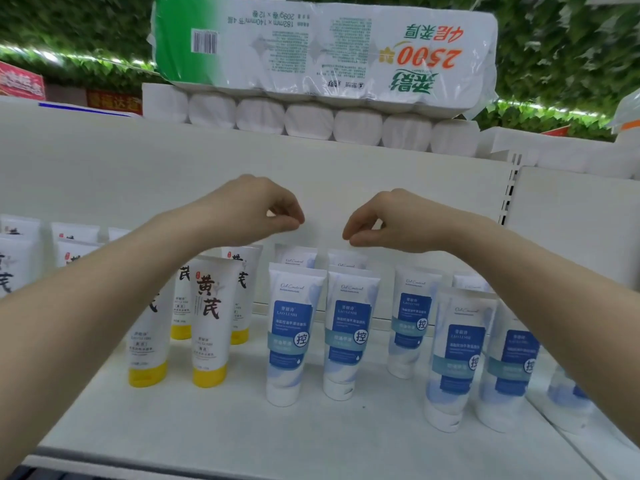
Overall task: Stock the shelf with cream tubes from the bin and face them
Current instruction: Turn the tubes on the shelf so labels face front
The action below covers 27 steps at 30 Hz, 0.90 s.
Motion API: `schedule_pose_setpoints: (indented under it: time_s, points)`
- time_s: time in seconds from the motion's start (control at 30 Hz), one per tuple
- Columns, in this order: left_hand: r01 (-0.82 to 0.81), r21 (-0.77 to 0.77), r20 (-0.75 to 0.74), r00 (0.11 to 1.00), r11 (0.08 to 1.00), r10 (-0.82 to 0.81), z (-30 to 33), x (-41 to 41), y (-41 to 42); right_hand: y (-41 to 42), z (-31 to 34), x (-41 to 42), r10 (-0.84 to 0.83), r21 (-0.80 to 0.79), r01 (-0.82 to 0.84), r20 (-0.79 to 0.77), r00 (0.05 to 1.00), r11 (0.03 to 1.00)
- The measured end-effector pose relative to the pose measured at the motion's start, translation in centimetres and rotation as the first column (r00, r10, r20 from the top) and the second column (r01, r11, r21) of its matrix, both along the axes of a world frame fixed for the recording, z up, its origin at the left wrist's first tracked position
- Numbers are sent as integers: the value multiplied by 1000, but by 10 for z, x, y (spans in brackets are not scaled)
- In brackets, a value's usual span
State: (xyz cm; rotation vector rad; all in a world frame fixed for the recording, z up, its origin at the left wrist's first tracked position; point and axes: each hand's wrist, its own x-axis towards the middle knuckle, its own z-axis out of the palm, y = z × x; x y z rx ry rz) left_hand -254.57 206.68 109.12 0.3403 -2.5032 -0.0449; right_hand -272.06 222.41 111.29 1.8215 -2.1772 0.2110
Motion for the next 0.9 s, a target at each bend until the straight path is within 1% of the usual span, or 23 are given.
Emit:
schedule_pose_setpoints:
  time_s: [0.07,0.1,0.17,0.23,0.3,0.37,0.43,0.57,0.77,0.9]
  points:
    - [61,13,-30,998,998,-61,1,13,11,13,1,10,33,-49,-31,35,999,998]
    - [80,16,-15,997,997,-80,-1,18,16,20,0,16,43,-48,-40,66,997,998]
    - [82,-6,60,995,997,-82,-8,25,25,31,-4,28,36,7,-38,123,992,999]
    - [74,-39,141,988,997,-68,-16,25,30,34,-13,34,2,77,-9,96,995,997]
    - [72,-12,185,980,997,-69,-23,23,34,29,-25,36,-26,117,21,43,999,993]
    - [69,18,225,972,997,-71,-28,22,39,25,-34,35,-33,114,29,35,999,993]
    - [62,4,261,963,998,-61,-33,21,43,27,-35,36,-42,113,35,60,997,993]
    - [23,-47,232,973,999,-12,-39,18,43,35,-32,40,-43,127,28,113,993,992]
    - [-5,-84,217,976,996,23,-40,18,45,34,-35,43,-53,100,40,138,989,994]
    - [-25,-19,242,970,1000,29,-38,21,41,34,-38,45,-49,77,40,116,992,996]
